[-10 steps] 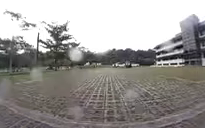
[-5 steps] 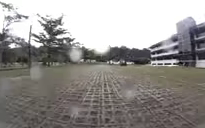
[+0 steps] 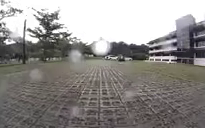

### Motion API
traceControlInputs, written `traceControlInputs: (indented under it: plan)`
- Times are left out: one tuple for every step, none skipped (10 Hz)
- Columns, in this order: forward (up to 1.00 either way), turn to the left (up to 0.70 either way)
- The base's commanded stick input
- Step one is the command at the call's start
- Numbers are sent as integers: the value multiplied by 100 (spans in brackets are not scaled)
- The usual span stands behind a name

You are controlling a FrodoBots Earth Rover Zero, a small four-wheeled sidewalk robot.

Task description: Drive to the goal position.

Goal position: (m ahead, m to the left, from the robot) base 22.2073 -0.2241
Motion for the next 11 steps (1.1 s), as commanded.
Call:
traceControlInputs:
  plan:
    - [85, 0]
    - [85, 0]
    - [85, 0]
    - [85, 0]
    - [85, 0]
    - [85, 0]
    - [85, 0]
    - [85, 0]
    - [85, 0]
    - [85, 0]
    - [85, 0]
